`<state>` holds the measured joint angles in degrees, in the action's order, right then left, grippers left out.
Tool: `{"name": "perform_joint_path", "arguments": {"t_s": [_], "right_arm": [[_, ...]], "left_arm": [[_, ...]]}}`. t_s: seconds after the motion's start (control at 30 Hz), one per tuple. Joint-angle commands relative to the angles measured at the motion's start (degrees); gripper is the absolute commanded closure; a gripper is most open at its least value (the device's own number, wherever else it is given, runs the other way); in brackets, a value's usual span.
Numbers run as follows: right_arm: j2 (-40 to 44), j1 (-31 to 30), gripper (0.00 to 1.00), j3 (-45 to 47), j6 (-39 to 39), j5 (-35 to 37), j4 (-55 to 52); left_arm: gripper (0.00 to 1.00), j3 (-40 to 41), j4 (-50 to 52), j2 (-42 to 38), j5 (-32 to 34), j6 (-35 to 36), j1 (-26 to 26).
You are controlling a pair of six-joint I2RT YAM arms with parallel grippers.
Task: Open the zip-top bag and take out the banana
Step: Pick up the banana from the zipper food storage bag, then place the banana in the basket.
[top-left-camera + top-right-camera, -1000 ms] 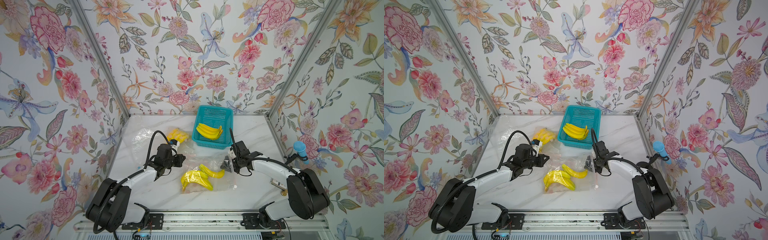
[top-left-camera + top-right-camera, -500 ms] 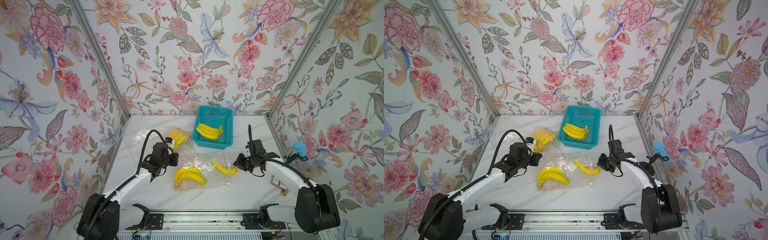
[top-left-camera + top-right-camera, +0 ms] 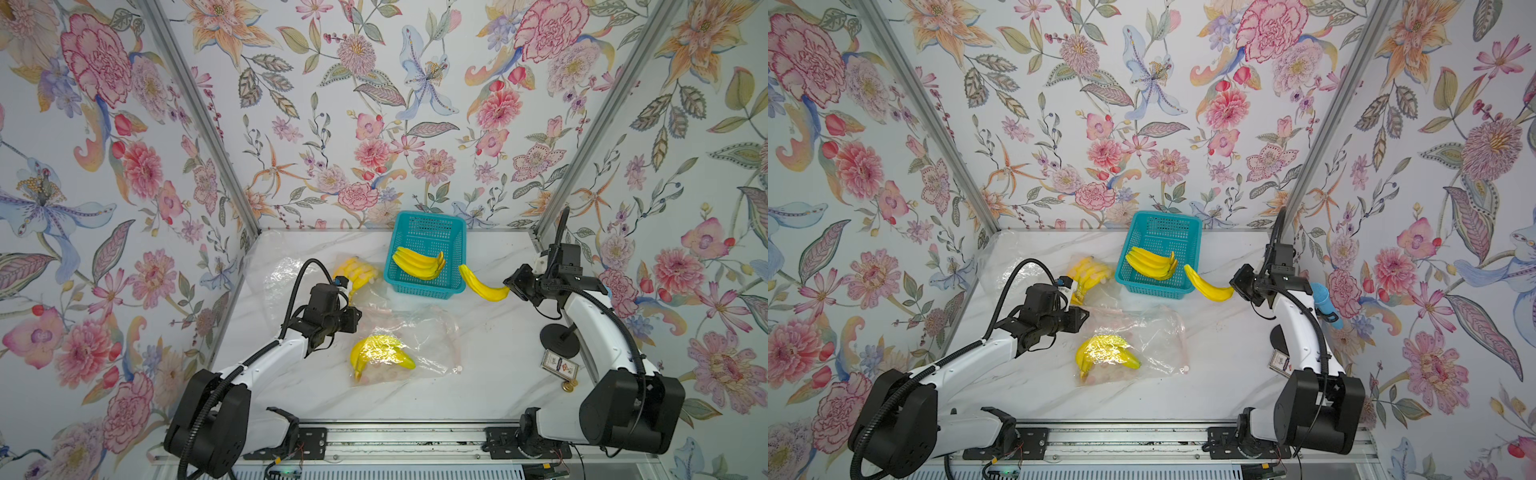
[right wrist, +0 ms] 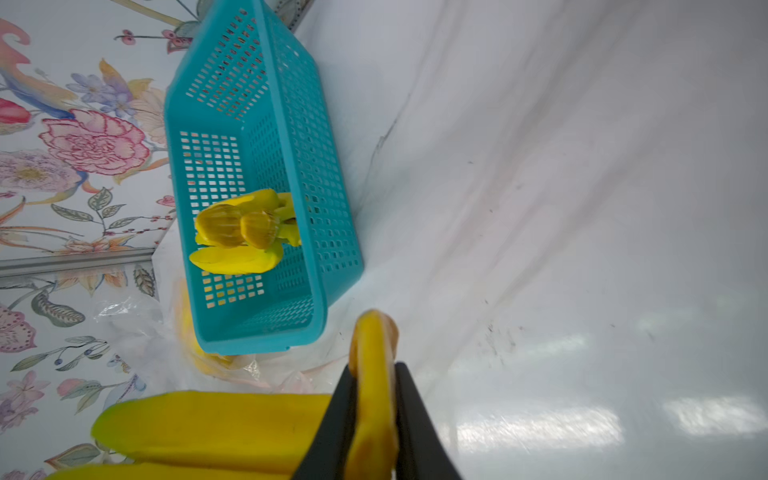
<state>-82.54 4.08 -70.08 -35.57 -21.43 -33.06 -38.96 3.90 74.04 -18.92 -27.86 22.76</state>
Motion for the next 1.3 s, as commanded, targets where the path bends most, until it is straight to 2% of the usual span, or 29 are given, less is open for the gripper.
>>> {"name": "perform_joint_path", "arguments": {"t_s": [0.0,0.27,0.37,0.53,0.63,0.83,0.9,0.93,1.03,1.17,1.27], "right_arm": [[-9.24,-3.41,0.82,-8.76,-3.42,-0.96,2.78],[-36.28,-9.02,0.81,-37.49,-6.93,-0.66,4.01],[-43.85,-10.25,0.81,-46.34,-7.96,-0.27,3.97],[-52.34,-11.43,0.77,-55.51,-8.55,-0.48,2.06],[-54.16,-12.27,0.76,-56.46,-8.2,-0.65,1.75],[-52.84,-13.48,0.63,-55.34,-6.71,-1.51,1.36],[-50.62,-13.48,0.55,-54.86,-5.07,-1.52,1.16],[-48.99,-13.41,0.51,-54.56,-3.74,-1.36,0.71],[-42.72,-12.96,0.48,-51.61,0.36,-1.25,-1.64],[-29.22,-11.59,0.47,-37.45,5.15,-1.41,-2.68],[-17.05,-9.43,0.47,-21.11,7.74,-2.19,-2.62]], "left_arm": [[0.66,-1.54,1.44,-0.35,-2.57,-0.18,-0.62],[0.6,2.37,3.26,-6.66,-2.74,-4.34,-0.52],[0.57,2.63,5.11,-8.16,-2.45,-5.23,-0.46],[0.56,2.45,7.89,-9.89,-1.3,-5.11,-0.48],[0.55,2.95,8.4,-10.92,-0.54,-5.43,-0.48],[0.54,4.65,7.74,-13.03,0.04,-6.77,-0.51],[0.48,5.01,7.53,-13.55,-0.07,-6.88,-0.53],[0.42,5.13,7.37,-13.85,-0.02,-6.82,-0.48],[0.41,5.56,6.91,-14.26,-0.05,-6.44,-0.46],[0.4,6.33,6.72,-14.79,-0.2,-6.24,-0.5],[0.4,7.38,6.92,-15.74,0.08,-6.32,-0.58]]}}
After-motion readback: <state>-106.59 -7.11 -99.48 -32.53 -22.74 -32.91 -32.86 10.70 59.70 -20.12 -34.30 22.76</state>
